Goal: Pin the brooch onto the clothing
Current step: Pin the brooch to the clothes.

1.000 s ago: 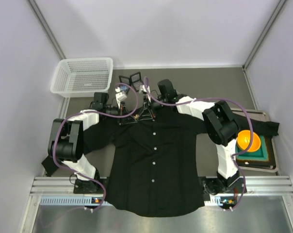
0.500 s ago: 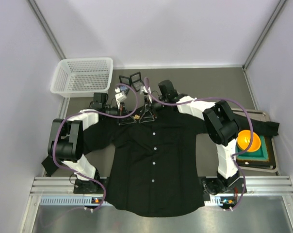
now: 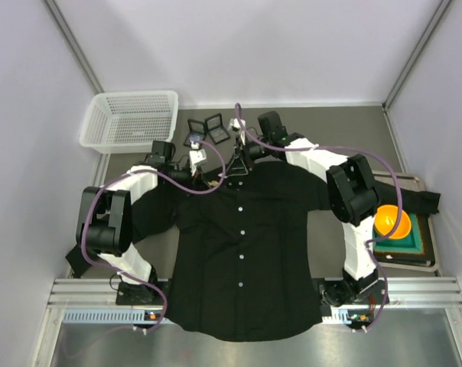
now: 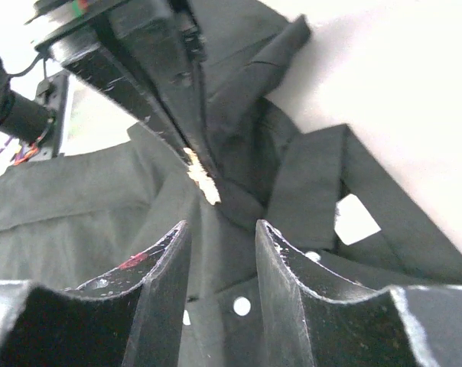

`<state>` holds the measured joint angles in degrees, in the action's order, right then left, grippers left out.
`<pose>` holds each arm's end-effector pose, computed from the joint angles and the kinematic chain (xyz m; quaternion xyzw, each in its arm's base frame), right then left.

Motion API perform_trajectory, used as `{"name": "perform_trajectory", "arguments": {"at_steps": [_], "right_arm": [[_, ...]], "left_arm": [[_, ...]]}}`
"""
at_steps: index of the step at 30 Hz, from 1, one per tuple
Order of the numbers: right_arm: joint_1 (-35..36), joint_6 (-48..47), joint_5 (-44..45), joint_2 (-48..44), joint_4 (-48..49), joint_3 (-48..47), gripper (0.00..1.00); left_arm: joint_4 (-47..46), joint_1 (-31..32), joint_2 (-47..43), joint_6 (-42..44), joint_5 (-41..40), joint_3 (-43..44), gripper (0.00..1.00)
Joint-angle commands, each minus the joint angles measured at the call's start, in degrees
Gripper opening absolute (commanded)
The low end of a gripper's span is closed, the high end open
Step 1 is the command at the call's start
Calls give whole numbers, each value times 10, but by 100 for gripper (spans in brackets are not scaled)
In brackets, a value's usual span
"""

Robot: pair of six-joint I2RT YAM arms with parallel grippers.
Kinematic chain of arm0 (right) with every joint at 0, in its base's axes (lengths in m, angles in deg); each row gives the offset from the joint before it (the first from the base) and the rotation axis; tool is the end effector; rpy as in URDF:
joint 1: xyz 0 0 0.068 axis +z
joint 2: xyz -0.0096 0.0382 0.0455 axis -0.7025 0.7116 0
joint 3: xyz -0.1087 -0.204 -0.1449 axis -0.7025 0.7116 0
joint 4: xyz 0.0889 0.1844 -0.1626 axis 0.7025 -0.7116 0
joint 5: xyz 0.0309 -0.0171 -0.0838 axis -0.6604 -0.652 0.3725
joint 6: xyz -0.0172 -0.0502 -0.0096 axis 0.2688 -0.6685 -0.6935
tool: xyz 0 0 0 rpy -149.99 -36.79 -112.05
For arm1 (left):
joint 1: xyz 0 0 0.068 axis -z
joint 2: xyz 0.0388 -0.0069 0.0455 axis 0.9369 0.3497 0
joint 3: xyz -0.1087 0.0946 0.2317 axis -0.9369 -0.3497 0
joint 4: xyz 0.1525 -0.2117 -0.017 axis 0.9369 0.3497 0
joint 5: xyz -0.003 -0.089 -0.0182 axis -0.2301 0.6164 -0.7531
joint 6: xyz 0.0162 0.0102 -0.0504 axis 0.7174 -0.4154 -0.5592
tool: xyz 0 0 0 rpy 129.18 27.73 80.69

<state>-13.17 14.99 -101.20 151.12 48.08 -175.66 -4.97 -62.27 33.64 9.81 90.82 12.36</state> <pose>0.3742 0.2649 0.2208 -0.4772 0.6577 0.5098 0.2824 0.3145 -0.0707 0.1916 0.4672 0.7061 -0.3819 0.3705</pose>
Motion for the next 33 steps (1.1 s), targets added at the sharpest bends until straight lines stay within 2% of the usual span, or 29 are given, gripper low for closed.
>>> {"name": "perform_trajectory", "arguments": {"at_steps": [1,4,6,7,8,9,11,15,16,19,20,22,23,24,26,28,33], "right_arm": [[-20,-28,51,6,-78,-48,39],[-21,-40,92,6,-103,-47,39],[-22,-52,113,12,-139,-53,39],[-23,-57,116,15,-155,-65,39],[-24,-69,120,26,-175,-73,39],[-25,-75,130,29,-201,-80,40],[-25,-84,151,39,-220,-92,40],[-25,-85,189,49,-232,-100,40],[-25,-84,196,52,-234,-102,39],[-25,-73,215,63,-235,-108,38],[-25,-66,227,66,-235,-110,38],[-24,-57,246,78,-236,-119,37],[-23,-51,261,82,-236,-121,36],[-22,-49,270,89,-237,-125,36],[-21,-40,299,96,-236,-129,34],[-20,-36,308,100,-236,-136,35],[-20,-38,306,101,-233,-157,36]], "left_arm": [[13,16,-21,114,-79,24,1],[-41,39,-27,151,-147,2,7],[-23,51,-24,220,-159,2,19],[26,54,-24,249,-150,5,23],[63,56,-28,327,-140,15,27],[100,56,-31,368,-132,21,37],[190,56,-40,436,-117,39,43],[320,38,-33,469,-94,87,53],[336,31,-28,467,-86,106,62],[340,-9,-13,384,-47,137,65],[331,-32,-5,328,-31,141,65],[261,-46,-4,268,-34,133,66],[215,-46,-8,157,-74,122,66],[120,-47,-12,108,-90,111,66],[59,-48,-14,24,-120,90,66],[1,-47,-7,-29,-148,82,66],[5,-33,58,-53,-200,129,64]]}}
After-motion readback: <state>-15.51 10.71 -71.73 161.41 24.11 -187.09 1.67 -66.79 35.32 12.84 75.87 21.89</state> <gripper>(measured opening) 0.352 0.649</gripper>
